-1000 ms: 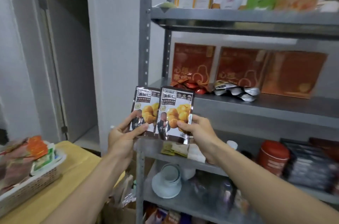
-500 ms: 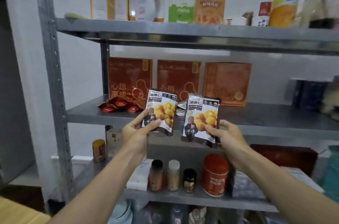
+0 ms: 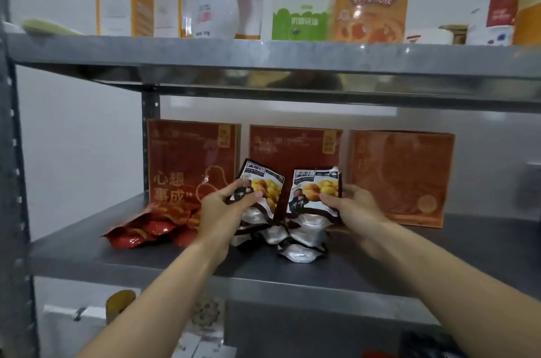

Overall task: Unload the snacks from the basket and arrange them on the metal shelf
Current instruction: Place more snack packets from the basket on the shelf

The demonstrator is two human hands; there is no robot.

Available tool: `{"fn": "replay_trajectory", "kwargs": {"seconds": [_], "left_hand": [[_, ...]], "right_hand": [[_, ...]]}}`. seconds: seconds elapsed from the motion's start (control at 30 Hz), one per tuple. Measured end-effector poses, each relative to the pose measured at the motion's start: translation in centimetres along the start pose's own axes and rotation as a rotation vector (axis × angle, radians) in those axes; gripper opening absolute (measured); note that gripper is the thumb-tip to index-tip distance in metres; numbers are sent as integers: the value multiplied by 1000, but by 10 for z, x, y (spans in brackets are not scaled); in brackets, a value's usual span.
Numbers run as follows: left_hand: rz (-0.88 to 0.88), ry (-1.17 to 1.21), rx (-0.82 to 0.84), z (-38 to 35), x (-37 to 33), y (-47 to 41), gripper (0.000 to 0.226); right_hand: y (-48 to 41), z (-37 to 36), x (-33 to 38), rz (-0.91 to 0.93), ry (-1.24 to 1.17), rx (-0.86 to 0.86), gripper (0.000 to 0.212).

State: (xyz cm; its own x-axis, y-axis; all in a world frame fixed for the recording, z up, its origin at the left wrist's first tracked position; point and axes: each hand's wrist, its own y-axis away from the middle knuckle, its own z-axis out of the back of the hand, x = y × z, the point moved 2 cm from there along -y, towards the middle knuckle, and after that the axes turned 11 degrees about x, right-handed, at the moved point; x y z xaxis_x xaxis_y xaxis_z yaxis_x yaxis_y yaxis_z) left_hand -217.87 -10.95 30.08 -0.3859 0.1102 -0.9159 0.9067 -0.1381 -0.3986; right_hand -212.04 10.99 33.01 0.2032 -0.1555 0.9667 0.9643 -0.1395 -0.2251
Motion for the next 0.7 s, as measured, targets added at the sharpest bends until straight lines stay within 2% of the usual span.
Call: {"fn": "replay_trajectory", "kwargs": {"seconds": [0.1,0.17,0.2,0.27,0.33,0.43,0.53,0.6,0.7], "left_hand": [[7,-82,-3,0,19,-13,46],[19,-157,-3,-1,29,-15,40],[22,-201,1,-2,32,-15,38],[35,-304,-25,-1,40,-16,50],[33,-388,-45,1,42,-16,62],[8,-439,-31,-2,39,-17,43],[-6,-494,-34,-5,32,-15,36],[-10,-542,-50,-7,32,-15,42],[-7,-548,-64,-11,32,-14,66]], "right_hand": [[-26,-16,-7,-39,55,24,14],[-36,-21,-10,-61,135,23,12],[-39,-22,-12,-69,183,30,17],[-44,-22,-14,-93,278,37,29],[-47,-22,-18,-121,361,34,26],[-49,-23,-19,-142,475,26,23],[-49,-25,-22,-126,530,27,27],[-49,-27,-24,-114,560,12,29],[-45,-27,-24,-123,603,-5,36]]}}
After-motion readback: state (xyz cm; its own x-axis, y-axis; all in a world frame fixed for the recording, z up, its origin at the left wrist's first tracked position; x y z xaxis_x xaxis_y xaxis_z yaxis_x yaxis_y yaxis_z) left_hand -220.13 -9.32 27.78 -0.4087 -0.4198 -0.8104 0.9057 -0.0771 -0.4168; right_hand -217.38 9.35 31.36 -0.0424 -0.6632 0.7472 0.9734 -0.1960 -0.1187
